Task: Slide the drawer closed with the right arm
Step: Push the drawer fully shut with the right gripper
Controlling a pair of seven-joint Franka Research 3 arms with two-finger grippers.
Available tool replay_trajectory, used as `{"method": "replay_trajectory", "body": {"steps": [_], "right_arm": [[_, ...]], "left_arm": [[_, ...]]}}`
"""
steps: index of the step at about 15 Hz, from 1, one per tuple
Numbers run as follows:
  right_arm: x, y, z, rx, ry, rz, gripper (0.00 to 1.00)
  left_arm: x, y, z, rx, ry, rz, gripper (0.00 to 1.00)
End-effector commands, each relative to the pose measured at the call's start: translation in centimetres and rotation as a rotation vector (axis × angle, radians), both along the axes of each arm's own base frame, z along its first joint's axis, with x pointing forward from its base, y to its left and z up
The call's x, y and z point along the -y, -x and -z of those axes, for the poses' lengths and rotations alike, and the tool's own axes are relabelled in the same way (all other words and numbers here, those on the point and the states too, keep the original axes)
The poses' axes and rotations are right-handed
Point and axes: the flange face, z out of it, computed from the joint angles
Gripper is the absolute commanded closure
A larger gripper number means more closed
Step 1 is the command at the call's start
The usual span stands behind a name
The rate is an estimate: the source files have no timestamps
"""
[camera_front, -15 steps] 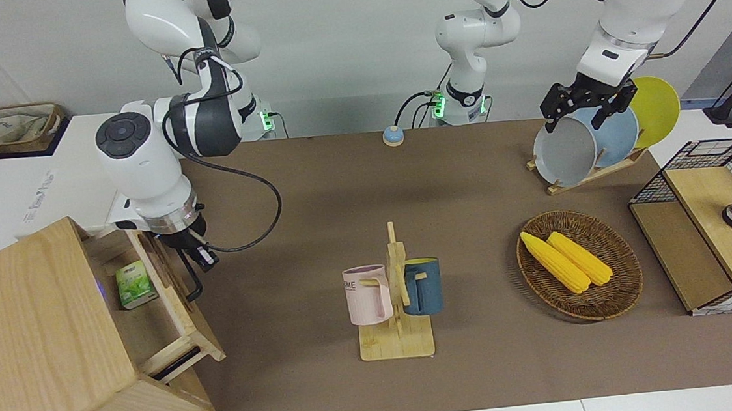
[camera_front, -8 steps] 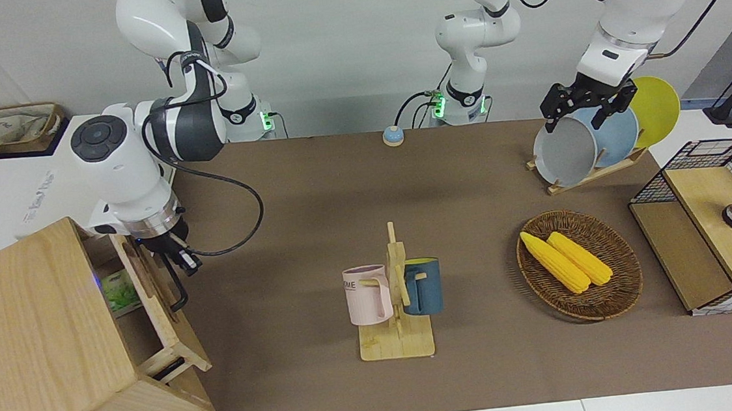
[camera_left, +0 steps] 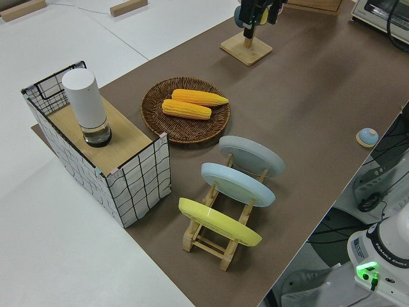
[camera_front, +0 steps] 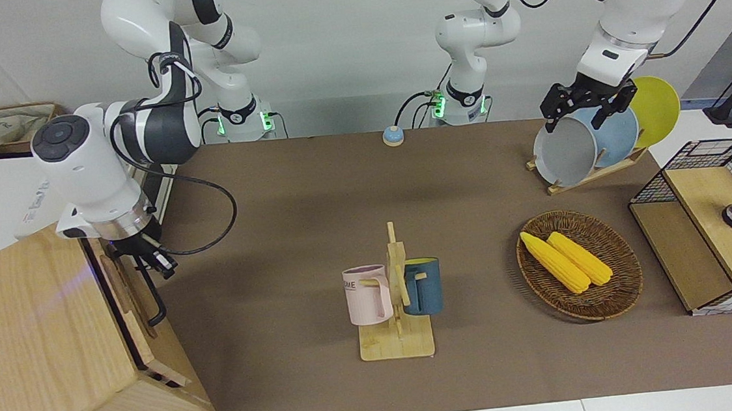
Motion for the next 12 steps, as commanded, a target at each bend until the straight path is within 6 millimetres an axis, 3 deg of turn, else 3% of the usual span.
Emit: {"method": "replay_trajectory", "body": {"steps": [1,7,12], "right_arm": [[1.7,-0.6,-0.1,0.015,-0.035,-0.03,1.0],[1.5,-0.7,0.0,0.014,-0.041,-0.036,1.0],[-0.5,-0.3,0.0,-0.016,-0.048,-0.068,1.0]], "left_arm": [[-0.1,-0.2,-0.3,-0.006,-0.016,0.011,0.01],[-0.1,-0.2,-0.3,-0.006,-0.016,0.011,0.01],[-0.1,-0.2,-0.3,-0.006,-0.016,0.009,0.01]]}}
